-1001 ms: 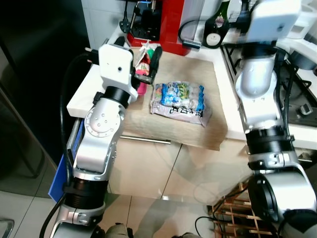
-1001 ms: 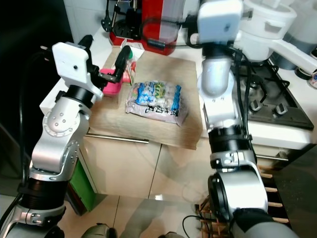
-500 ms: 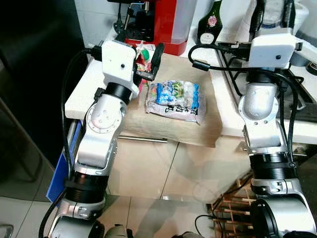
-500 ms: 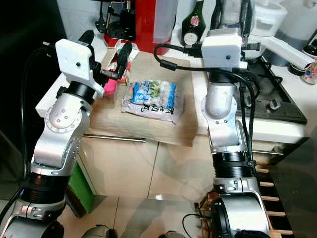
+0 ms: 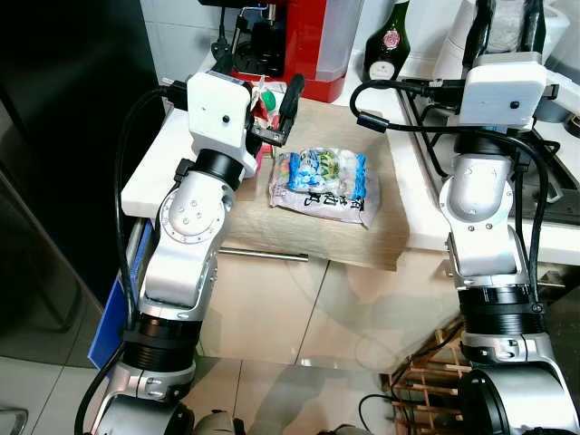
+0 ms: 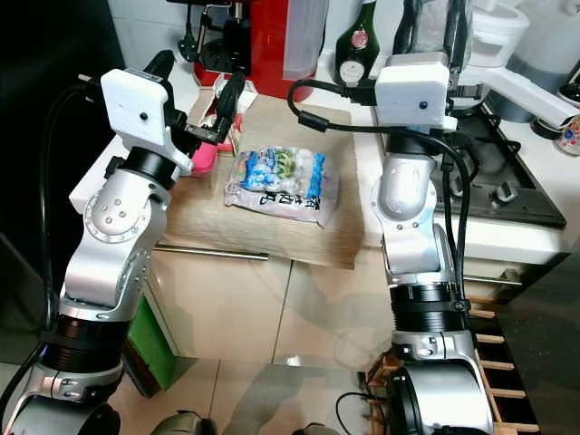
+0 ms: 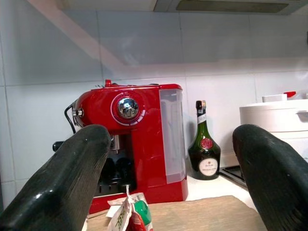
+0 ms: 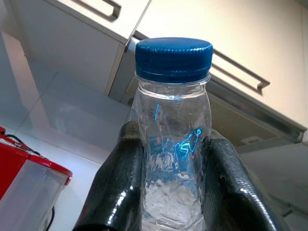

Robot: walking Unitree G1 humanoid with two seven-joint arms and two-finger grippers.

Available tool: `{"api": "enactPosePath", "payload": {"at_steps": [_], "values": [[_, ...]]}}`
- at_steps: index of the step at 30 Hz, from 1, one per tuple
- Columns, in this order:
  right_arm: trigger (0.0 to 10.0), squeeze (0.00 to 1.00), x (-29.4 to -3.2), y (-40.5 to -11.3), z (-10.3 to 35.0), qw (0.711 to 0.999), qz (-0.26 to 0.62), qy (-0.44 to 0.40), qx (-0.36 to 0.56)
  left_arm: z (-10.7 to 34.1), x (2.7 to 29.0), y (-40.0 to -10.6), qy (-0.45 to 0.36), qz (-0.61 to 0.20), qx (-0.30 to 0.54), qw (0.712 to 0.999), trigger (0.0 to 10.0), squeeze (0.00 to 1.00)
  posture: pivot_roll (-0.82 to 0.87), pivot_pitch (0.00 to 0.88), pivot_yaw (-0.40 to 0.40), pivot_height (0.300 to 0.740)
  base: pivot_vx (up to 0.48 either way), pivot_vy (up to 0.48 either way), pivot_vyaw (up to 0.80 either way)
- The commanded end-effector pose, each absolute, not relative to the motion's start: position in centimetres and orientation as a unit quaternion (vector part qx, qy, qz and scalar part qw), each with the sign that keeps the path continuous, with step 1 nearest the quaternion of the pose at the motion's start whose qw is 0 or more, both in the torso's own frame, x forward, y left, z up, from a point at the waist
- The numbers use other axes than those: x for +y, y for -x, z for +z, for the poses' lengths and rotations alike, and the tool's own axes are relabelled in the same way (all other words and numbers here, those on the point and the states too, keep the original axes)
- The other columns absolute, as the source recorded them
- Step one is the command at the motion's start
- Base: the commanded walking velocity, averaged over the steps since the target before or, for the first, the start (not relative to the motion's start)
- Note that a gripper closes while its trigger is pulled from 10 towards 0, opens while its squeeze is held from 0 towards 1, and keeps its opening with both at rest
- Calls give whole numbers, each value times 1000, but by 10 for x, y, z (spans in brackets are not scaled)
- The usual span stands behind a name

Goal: Restocking fridge

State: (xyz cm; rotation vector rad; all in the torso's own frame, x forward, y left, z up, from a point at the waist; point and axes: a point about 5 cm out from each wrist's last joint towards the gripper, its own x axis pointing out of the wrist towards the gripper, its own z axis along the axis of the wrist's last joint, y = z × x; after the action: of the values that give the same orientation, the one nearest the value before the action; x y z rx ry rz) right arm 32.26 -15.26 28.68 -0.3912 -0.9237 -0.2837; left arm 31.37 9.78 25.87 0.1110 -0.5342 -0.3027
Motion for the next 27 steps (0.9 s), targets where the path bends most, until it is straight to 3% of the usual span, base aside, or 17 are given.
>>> {"api": "enactPosePath", "payload": {"at_steps": [1, 12, 27], "values": [[0, 0, -153, -320, 290, 865, -136, 185, -447, 259, 96, -316, -52, -149, -261, 952, 10000, 0, 32, 0, -32, 740, 0, 0, 0], [0, 0, -151, -324, 283, 877, -125, 182, -428, 257, 96, -316, -50, -153, -256, 953, 10000, 0, 30, 0, -29, 740, -22, 0, 0], [0, 0, -153, -325, 277, 881, -124, 191, -416, 255, 95, -318, -46, -158, -252, 954, 10000, 0, 24, 0, -30, 740, -214, 0, 0]]}}
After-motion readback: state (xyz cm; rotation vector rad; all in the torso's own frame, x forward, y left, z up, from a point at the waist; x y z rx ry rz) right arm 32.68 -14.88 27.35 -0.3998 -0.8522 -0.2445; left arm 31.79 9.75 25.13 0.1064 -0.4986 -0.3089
